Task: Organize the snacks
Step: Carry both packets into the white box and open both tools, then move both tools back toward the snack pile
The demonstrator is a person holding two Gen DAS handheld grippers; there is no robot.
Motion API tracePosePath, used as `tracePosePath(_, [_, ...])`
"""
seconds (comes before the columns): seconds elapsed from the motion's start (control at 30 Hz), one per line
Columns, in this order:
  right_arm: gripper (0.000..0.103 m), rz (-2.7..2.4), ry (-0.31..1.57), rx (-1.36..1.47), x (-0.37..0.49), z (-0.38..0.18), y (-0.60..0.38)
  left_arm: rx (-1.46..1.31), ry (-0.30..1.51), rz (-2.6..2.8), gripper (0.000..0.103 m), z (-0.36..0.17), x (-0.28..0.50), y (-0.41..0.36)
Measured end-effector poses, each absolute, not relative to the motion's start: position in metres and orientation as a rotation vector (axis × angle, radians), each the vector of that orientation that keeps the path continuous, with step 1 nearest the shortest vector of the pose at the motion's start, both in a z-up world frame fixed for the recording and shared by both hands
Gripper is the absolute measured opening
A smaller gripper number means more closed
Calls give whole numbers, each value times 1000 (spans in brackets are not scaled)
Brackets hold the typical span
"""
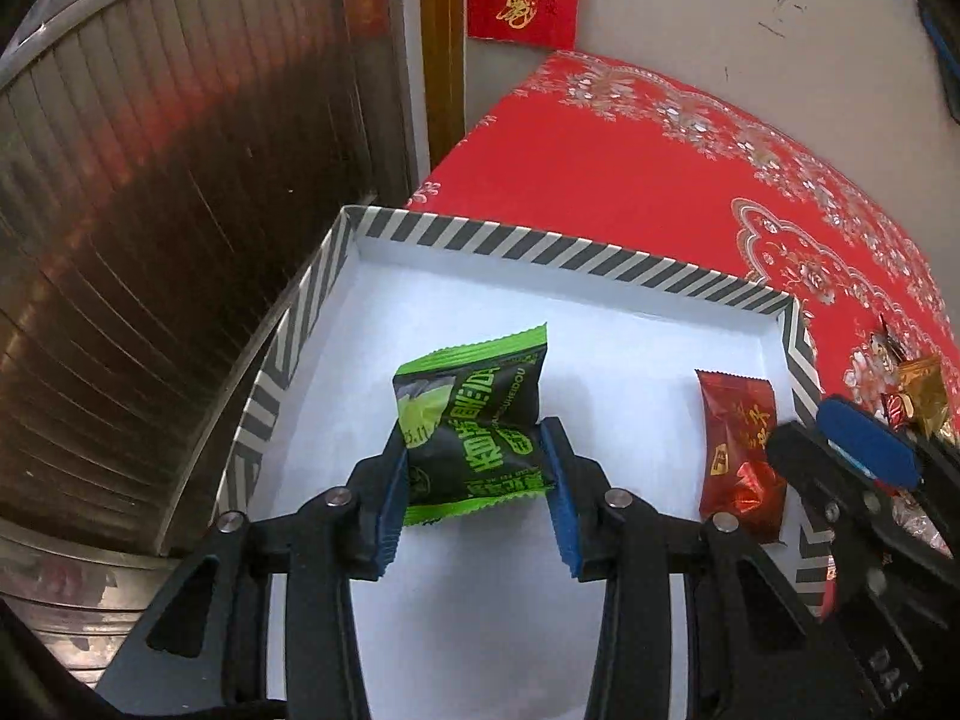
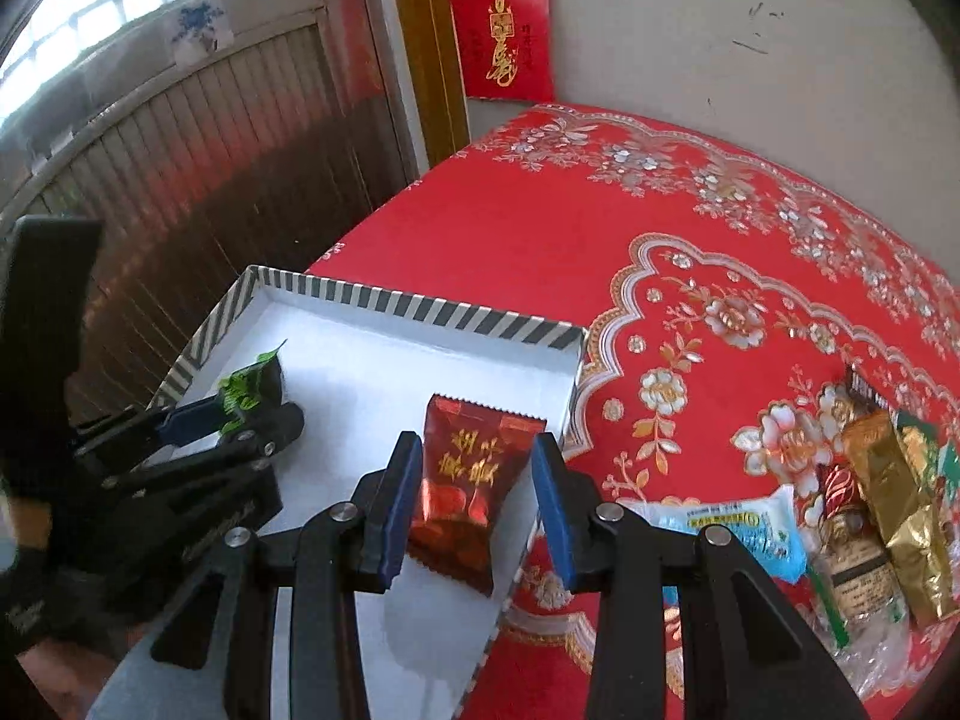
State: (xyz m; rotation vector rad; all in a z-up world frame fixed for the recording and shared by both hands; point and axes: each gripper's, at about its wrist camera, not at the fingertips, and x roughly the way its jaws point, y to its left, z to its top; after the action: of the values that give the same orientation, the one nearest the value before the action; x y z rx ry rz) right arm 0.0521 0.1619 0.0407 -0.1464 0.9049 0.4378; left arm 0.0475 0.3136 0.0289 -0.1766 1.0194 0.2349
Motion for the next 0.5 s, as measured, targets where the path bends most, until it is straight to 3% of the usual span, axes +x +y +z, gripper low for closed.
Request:
tracePosePath(0.03, [38, 446, 906, -138, 50, 41, 160, -184, 1028, 235, 51, 28, 49, 314])
tracePosePath(0.07, [40, 452, 903, -132, 47, 42, 157, -195, 1036, 234, 67, 26, 49, 315])
tracePosePath(0.13, [45, 445, 890, -129, 38, 46, 150, -220, 1031, 235, 86, 23, 48, 318])
tracePosePath(0.27, [67, 438, 842, -105, 19, 60, 124, -206, 1004, 251, 88, 30, 39, 316])
tracePosePath(0.4, [68, 397, 808, -107, -1, 69, 89, -199, 973, 246, 88, 44, 19, 308])
tracePosePath(0.5, [80, 331, 784, -90, -19, 76, 46, -186, 908, 229, 92, 61, -6, 292])
